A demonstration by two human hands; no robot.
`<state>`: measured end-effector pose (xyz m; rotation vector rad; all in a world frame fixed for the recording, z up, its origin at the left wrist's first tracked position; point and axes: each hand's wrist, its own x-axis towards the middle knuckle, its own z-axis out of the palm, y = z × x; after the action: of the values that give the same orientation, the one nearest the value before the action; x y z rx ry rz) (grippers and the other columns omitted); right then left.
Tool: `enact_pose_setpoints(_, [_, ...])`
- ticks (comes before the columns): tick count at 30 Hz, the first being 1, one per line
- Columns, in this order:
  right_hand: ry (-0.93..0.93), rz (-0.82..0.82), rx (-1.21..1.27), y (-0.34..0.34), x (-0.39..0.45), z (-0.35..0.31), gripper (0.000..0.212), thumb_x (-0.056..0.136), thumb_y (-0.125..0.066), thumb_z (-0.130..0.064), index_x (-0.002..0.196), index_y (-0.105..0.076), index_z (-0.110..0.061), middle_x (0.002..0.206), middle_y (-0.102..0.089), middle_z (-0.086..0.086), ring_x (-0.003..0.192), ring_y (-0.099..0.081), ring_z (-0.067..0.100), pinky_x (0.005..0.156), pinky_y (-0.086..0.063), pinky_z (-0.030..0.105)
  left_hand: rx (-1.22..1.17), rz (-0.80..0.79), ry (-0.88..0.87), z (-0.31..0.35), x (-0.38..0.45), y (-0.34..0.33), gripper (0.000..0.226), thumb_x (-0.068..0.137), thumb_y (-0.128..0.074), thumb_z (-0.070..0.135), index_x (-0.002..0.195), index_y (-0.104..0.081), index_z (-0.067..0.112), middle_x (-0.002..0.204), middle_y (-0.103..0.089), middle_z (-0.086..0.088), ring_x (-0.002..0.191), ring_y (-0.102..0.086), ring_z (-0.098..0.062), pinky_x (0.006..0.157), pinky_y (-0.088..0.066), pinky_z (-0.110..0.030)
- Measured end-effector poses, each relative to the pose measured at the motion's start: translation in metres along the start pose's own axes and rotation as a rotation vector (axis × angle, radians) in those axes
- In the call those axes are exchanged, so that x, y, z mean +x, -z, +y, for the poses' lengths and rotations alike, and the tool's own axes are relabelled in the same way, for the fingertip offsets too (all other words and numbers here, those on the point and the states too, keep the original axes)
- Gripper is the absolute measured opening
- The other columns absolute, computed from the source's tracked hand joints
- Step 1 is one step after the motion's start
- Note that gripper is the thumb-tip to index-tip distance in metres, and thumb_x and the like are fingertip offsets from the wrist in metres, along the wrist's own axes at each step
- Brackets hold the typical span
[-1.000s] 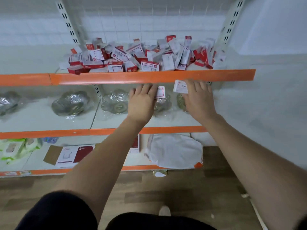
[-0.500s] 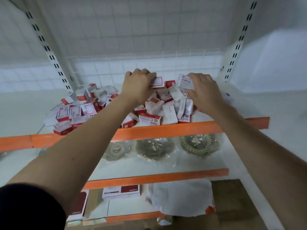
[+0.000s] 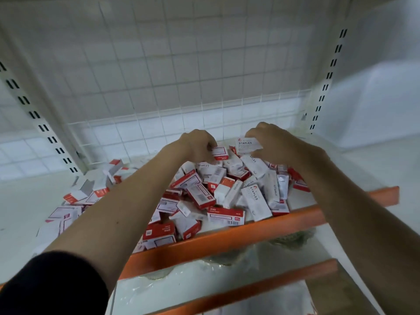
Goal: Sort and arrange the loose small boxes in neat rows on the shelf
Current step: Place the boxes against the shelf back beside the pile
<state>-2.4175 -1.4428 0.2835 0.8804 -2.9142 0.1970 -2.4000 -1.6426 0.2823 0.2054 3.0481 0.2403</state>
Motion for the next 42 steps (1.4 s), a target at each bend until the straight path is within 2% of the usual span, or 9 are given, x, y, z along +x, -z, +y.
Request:
enact_pose_setpoints(4, [-0.039, -0.066, 0.003, 0.000, 0.005, 0.000, 0.051, 0.084, -0.066, -0.021, 0.131, -0.047, -0.015, 0.123, -0.049, 0.007, 0.109, -0.049, 0.022, 0.083, -0.037, 0.029, -0.063, -0.100, -0.031, -0.002, 0.008, -0.006, 0.044, 0.075, -0.074, 0.032, 0.115, -0.063, 0.015, 0.110, -0.063, 0.000, 0.101, -0.056, -0.020, 0.094, -0.044, -0.039])
enact_pose_setpoints(9, [-0.043, -0.123, -0.021, 0.001, 0.010, -0.002, 0.051, 0.083, -0.067, -0.022, 0.129, -0.048, -0.015, 0.121, -0.050, 0.005, 0.102, -0.047, 0.017, 0.084, -0.038, 0.029, -0.127, -0.175, -0.045, -0.008, 0.009, -0.006, 0.043, 0.080, -0.071, 0.030, 0.119, -0.062, 0.014, 0.113, -0.063, 0.000, 0.104, -0.055, -0.020, 0.094, -0.042, -0.033])
enact_pose_setpoints(14, [-0.024, -0.180, -0.017, 0.000, 0.009, -0.005, 0.049, 0.082, -0.068, -0.020, 0.127, -0.050, -0.016, 0.116, -0.050, 0.004, 0.102, -0.051, 0.020, 0.084, -0.043, 0.031, -0.150, -0.200, -0.022, -0.008, 0.007, -0.007, 0.050, 0.081, -0.069, 0.029, 0.128, -0.056, 0.016, 0.121, -0.059, 0.001, 0.103, -0.051, -0.016, 0.094, -0.039, -0.030])
enact_pose_setpoints(18, [-0.006, -0.200, -0.028, -0.001, 0.006, -0.005, 0.054, 0.082, -0.068, -0.021, 0.131, -0.047, -0.015, 0.121, -0.049, 0.006, 0.104, -0.049, 0.021, 0.082, -0.042, 0.031, -0.181, -0.210, 0.006, -0.004, 0.001, -0.005, 0.046, 0.083, -0.068, 0.023, 0.127, -0.055, 0.018, 0.123, -0.058, 0.001, 0.112, -0.052, -0.020, 0.099, -0.038, -0.035])
enact_pose_setpoints(23, [0.023, -0.252, -0.074, -0.008, 0.003, -0.005, 0.054, 0.081, -0.069, -0.022, 0.130, -0.049, -0.014, 0.123, -0.048, 0.009, 0.111, -0.049, 0.026, 0.092, -0.044, 0.040, -0.221, -0.138, 0.077, -0.004, -0.006, -0.011, 0.059, 0.083, -0.068, 0.021, 0.137, -0.044, 0.017, 0.135, -0.050, -0.001, 0.121, -0.047, -0.022, 0.100, -0.036, -0.034])
enact_pose_setpoints(26, [0.045, -0.269, -0.069, -0.009, 0.002, -0.005, 0.059, 0.079, -0.070, -0.024, 0.133, -0.047, -0.016, 0.125, -0.044, 0.009, 0.113, -0.046, 0.026, 0.093, -0.043, 0.041, -0.227, -0.066, 0.112, -0.004, -0.011, -0.017, 0.061, 0.082, -0.068, 0.023, 0.137, -0.043, 0.020, 0.135, -0.049, 0.001, 0.123, -0.045, -0.022, 0.106, -0.032, -0.042])
enact_pose_setpoints(33, [0.064, -0.237, -0.058, -0.010, 0.005, -0.004, 0.054, 0.082, -0.066, -0.031, 0.131, -0.048, -0.016, 0.123, -0.049, 0.009, 0.112, -0.049, 0.027, 0.094, -0.043, 0.042, -0.001, 0.044, 0.123, -0.002, -0.020, -0.032, 0.058, 0.086, -0.059, 0.039, 0.138, -0.039, 0.024, 0.140, -0.043, 0.000, 0.125, -0.041, -0.022, 0.099, -0.026, -0.042])
enact_pose_setpoints(37, [0.068, -0.212, 0.005, -0.009, 0.009, -0.014, 0.051, 0.085, -0.061, -0.037, 0.130, -0.049, -0.015, 0.127, -0.049, 0.008, 0.115, -0.048, 0.024, 0.096, -0.041, 0.038, 0.046, 0.132, 0.133, -0.012, -0.035, -0.026, 0.054, 0.085, -0.059, 0.036, 0.134, -0.043, 0.021, 0.137, -0.046, -0.002, 0.122, -0.043, -0.022, 0.097, -0.028, -0.042])
enact_pose_setpoints(42, [0.095, -0.151, 0.021, -0.004, 0.022, -0.044, 0.047, 0.089, -0.056, -0.038, 0.130, -0.049, -0.015, 0.127, -0.050, 0.006, 0.113, -0.048, 0.021, 0.090, -0.038, 0.033, 0.071, 0.182, 0.158, -0.043, -0.064, -0.011, 0.053, 0.090, -0.054, 0.037, 0.139, -0.038, 0.022, 0.144, -0.040, 0.000, 0.130, -0.038, -0.021, 0.105, -0.028, -0.043])
